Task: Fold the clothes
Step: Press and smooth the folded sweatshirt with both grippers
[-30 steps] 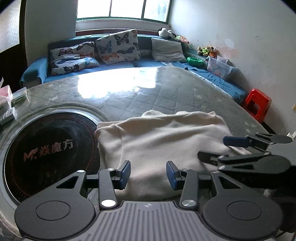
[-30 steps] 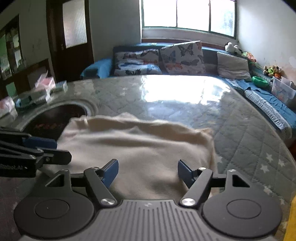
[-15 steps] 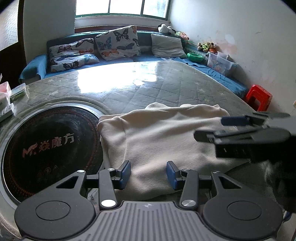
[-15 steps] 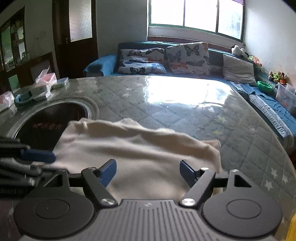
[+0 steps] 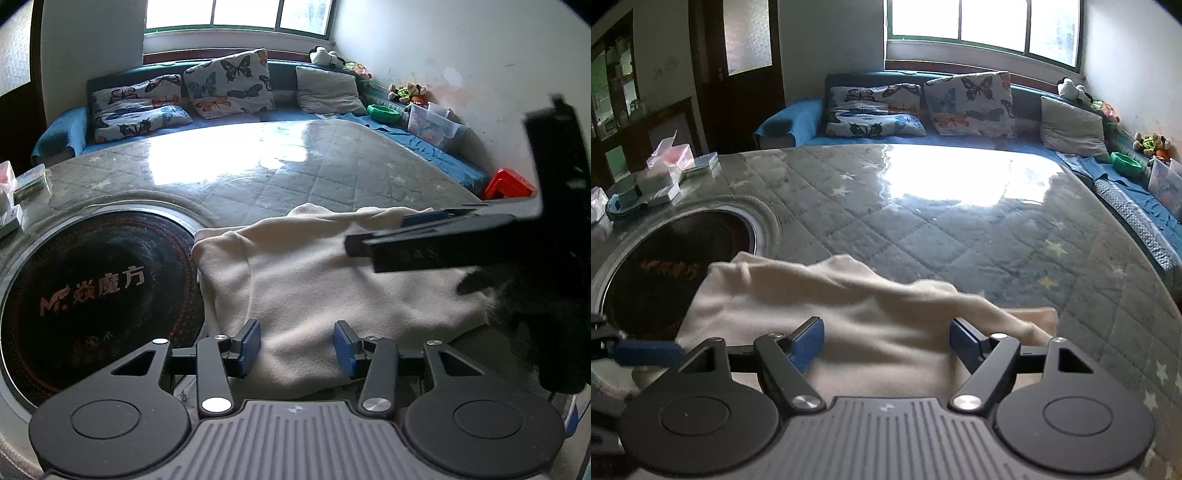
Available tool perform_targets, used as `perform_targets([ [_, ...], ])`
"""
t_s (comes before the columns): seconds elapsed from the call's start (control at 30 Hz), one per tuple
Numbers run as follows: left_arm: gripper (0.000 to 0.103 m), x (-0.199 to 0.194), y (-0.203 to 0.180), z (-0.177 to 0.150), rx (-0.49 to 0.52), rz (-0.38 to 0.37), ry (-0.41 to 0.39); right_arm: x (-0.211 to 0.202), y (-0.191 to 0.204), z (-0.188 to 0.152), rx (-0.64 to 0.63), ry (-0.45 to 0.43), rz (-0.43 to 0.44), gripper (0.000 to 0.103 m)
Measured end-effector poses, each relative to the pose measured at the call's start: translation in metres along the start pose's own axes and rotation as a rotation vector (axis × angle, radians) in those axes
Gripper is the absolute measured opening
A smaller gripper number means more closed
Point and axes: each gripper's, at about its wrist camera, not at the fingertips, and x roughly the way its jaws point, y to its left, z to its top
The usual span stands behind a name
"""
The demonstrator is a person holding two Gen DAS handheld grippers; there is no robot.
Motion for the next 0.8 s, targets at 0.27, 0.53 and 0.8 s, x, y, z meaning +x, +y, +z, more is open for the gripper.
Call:
perform_targets([
  [0.27, 0.048, 0.001, 0.002, 0.0, 0.0, -0.018, 0.0, 0.032, 0.006, 0.016, 0.014, 0.024, -0.017, 0.076],
  [0.53, 0.048, 0.0, 0.004, 0.001, -0.009, -0.034, 0.0, 0.03, 0.018, 0.028, -0.021, 0.008, -0.002, 0.075],
  [0.8, 0.048, -0.003, 0.005, 0.001, -0.007, -0.036, 0.003, 0.049, 0.028, 0.03, -0.034, 0.029, 0.001, 0.076],
])
